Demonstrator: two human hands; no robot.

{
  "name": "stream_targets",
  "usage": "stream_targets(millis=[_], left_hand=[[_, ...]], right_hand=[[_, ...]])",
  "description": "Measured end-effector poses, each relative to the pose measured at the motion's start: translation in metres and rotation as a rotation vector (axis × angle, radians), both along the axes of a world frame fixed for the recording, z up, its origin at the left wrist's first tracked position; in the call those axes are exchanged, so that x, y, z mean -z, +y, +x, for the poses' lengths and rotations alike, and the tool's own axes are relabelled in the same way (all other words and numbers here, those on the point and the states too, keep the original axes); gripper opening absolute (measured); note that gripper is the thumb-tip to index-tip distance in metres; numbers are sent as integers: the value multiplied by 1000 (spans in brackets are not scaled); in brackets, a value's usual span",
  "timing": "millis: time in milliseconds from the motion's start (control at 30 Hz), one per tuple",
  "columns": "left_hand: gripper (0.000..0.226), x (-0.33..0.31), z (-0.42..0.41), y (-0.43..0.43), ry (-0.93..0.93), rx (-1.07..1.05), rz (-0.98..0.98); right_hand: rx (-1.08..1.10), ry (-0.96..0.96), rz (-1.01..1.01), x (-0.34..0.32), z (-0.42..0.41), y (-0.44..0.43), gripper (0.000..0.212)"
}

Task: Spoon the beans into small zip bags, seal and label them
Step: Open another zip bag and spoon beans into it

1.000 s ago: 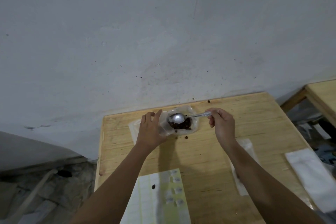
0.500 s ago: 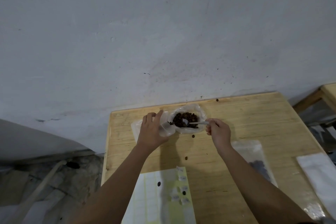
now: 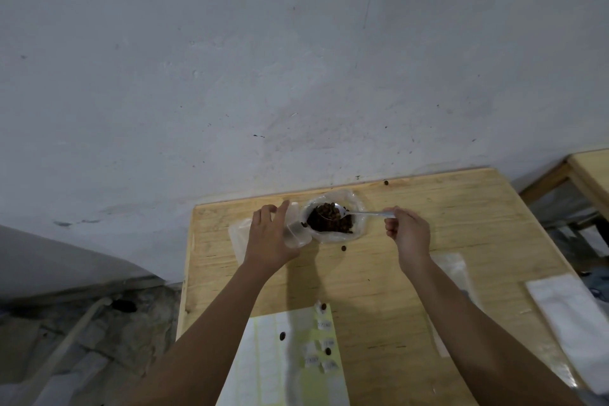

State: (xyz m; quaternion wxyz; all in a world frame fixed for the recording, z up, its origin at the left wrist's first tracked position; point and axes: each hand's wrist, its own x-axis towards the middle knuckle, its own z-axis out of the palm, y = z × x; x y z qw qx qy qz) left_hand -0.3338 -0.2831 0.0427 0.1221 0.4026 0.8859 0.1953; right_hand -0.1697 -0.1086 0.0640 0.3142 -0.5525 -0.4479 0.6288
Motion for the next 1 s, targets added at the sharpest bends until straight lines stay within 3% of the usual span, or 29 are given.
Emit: stream_targets(millis=[267,567,1000], left_hand=[[94,-3,7,11,-17,45,32],[93,-4,4,1,-45,34,100],[94,-8,3,-12,-100,13,98]], right_hand=[[-249,63,184,-25,-3,-5,23],[-154,-80,281,-21,7,-9,21],[-446,-227,62,16,-6,-34,19]])
